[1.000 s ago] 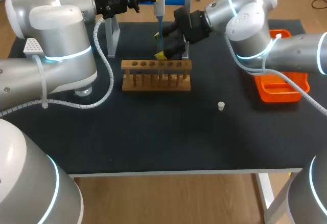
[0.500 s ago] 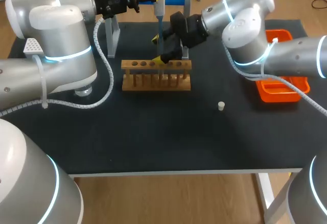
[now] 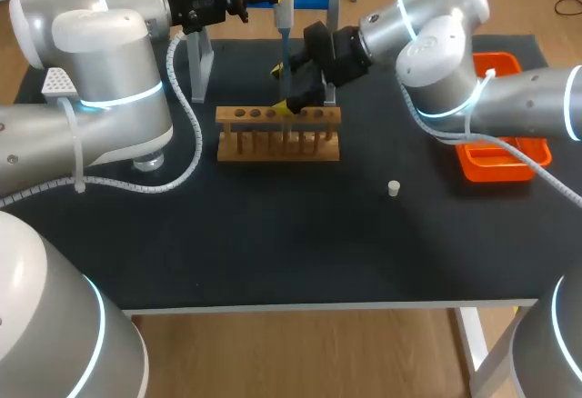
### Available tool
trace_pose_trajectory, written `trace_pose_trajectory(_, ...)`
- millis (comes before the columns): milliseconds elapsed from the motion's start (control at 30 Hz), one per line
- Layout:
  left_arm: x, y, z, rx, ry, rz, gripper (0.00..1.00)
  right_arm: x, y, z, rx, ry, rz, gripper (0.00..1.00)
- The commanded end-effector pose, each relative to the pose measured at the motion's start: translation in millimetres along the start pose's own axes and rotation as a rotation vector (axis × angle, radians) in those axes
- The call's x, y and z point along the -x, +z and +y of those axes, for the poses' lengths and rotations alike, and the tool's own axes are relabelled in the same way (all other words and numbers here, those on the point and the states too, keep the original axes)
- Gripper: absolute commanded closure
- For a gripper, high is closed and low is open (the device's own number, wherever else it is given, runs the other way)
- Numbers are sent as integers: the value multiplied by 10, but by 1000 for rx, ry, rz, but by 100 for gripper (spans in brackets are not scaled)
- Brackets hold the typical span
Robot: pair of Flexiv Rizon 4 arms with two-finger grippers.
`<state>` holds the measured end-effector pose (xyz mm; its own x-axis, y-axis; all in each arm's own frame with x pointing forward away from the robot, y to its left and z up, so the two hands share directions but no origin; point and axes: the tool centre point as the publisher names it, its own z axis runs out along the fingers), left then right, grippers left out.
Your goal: Invert the test tube, pick up the pipette, mount the tip to pipette, aspirate from beaker and dispense into the tube, eject the tip, return the pipette, and cap with the stopper.
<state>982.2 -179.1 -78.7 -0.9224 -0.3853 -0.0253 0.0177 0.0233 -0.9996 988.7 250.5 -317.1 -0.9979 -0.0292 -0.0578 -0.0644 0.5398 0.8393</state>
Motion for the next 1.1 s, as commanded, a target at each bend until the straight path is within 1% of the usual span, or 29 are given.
trace_pose_trajectory(33, -8, 7, -2, -2, 0, -4, 100, 1, -11, 2, -2, 0, 2, 0)
trace_pose_trajectory(467, -4, -11, -27, -6, 4, -10, 100, 1, -11, 2, -2, 0, 2, 0)
trace_pose_trajectory(1100, -24, 16, -219, 6, 48, -6, 100, 1, -11, 2, -2, 0, 2, 0)
